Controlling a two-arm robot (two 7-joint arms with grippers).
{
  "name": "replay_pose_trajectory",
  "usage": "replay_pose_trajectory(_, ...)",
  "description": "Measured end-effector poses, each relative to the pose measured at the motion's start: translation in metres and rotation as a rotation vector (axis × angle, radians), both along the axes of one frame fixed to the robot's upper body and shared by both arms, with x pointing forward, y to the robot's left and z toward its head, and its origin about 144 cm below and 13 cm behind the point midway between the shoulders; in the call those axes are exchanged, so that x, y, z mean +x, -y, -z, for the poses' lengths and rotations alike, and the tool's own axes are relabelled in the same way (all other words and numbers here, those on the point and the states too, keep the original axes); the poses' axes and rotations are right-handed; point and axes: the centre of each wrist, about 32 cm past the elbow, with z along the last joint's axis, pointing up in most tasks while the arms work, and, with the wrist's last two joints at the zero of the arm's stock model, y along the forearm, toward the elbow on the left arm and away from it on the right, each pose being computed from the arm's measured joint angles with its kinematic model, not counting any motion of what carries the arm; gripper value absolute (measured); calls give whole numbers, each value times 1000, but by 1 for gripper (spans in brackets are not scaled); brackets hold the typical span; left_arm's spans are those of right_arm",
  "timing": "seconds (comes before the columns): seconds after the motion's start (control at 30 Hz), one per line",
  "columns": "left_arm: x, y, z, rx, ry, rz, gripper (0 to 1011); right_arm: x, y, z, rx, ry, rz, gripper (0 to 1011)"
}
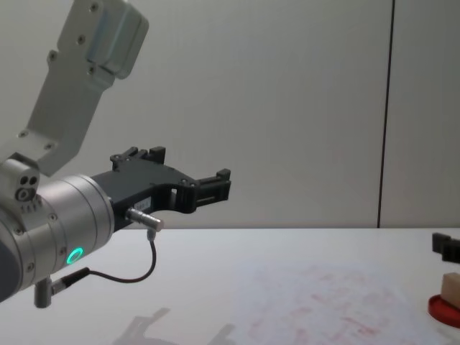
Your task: Use the one hand to pick up the stamp and affix it onto the A4 paper.
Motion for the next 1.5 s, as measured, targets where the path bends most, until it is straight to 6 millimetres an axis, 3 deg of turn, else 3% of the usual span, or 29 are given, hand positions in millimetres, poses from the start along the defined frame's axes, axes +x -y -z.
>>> replay_pose_trajectory(0.97,0,0,0,0,0,0,993,15,13,27,6,-123,20,994)
replay_pose_trajectory(1.17,0,0,0,0,0,0,993,17,12,29,5,-138,13,880)
replay_pose_trajectory(1.5,0,0,0,0,0,0,993,21,10,34,-2,-160,12,563)
